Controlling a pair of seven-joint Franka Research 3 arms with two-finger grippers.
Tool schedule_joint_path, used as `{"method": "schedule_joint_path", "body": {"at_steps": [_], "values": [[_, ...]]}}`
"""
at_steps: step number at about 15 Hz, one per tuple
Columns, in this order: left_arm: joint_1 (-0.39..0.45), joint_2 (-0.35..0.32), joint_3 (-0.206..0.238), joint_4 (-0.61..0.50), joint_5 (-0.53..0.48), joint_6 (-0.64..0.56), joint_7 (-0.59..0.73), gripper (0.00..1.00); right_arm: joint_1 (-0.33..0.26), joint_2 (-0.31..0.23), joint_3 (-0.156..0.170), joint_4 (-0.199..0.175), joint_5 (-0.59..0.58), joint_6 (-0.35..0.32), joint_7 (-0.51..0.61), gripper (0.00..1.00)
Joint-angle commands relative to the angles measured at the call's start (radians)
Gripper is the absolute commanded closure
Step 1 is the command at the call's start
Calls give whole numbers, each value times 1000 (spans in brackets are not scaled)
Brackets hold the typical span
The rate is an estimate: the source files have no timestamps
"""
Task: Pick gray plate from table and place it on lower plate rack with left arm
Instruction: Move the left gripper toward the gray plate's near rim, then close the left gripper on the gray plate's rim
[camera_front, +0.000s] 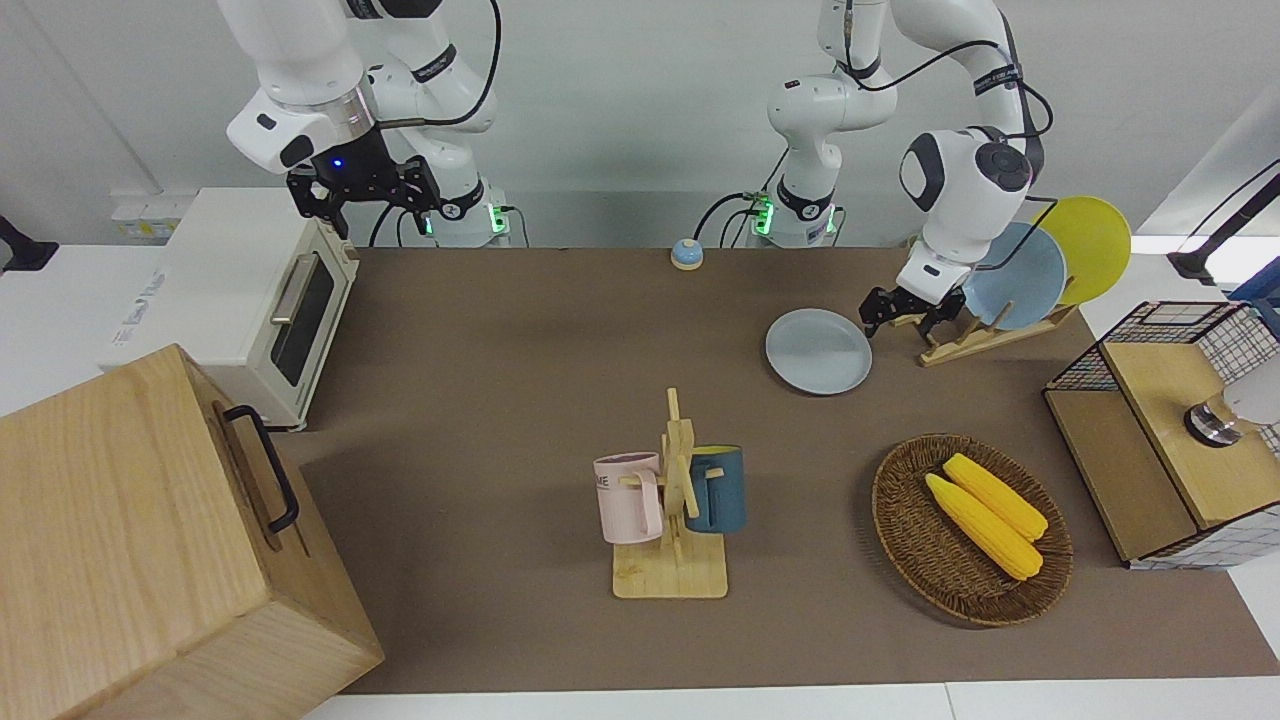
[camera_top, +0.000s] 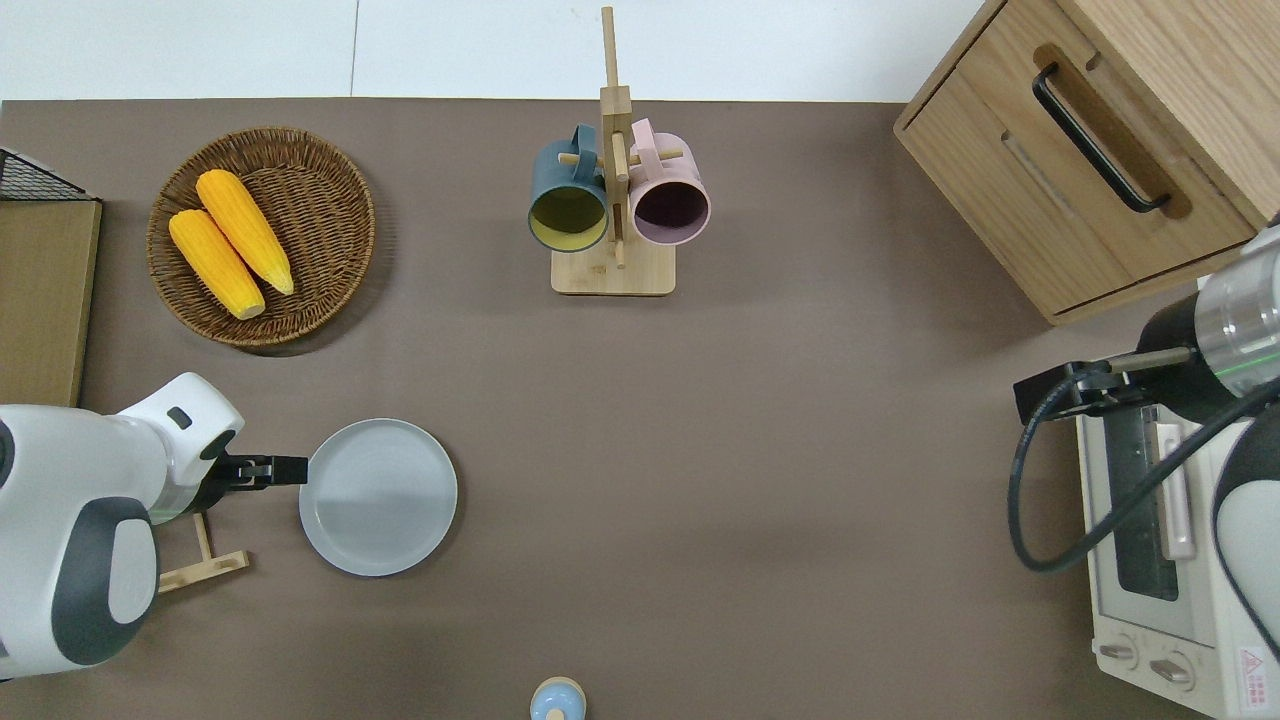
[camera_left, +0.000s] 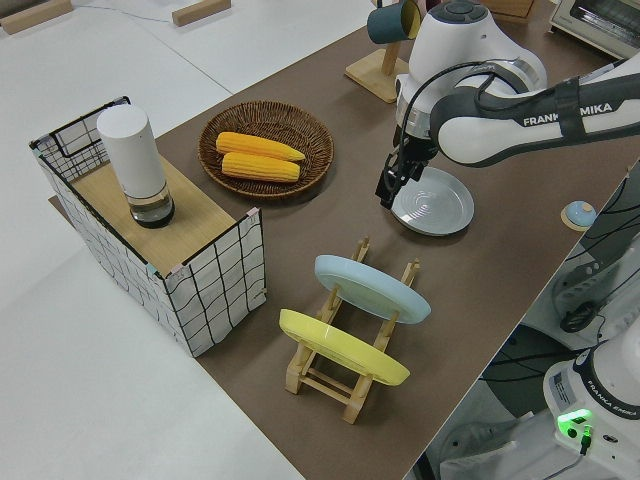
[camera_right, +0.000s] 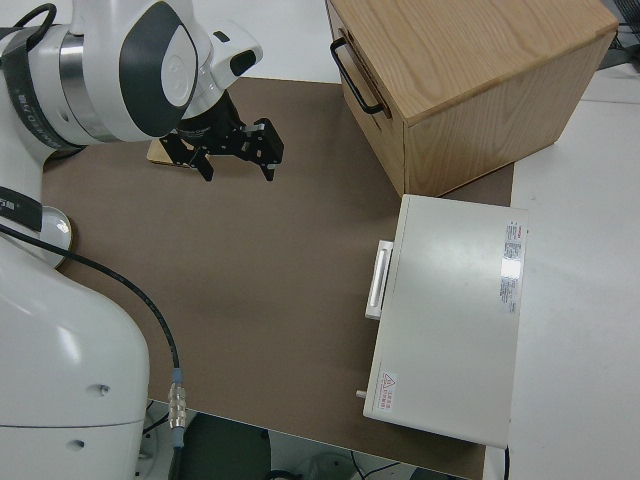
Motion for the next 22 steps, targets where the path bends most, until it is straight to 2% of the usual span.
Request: {"method": "schedule_joint_path", "body": {"at_steps": [1, 6, 18, 19, 20, 22], "values": [[-9, -36, 4, -105, -19, 114, 12, 9, -23, -2, 21, 7, -5, -11, 12, 17], [-16, -21, 4, -183, -19, 221, 12, 9, -23, -2, 21, 7, -5, -11, 12, 17], [-25, 44, -4, -188, -19, 231, 16, 21, -23, -2, 21, 6, -6, -11, 12, 17], [-25, 44, -4, -186, -19, 231, 16, 75, -23, -2, 21, 7, -5, -13, 12, 17], [-25, 45, -4, -186, -19, 231, 16, 204, -23, -2, 21, 7, -5, -11, 12, 17], [-27, 44, -4, -186, -19, 231, 15, 572, -23, -2, 20, 7, -6, -13, 12, 17]]}}
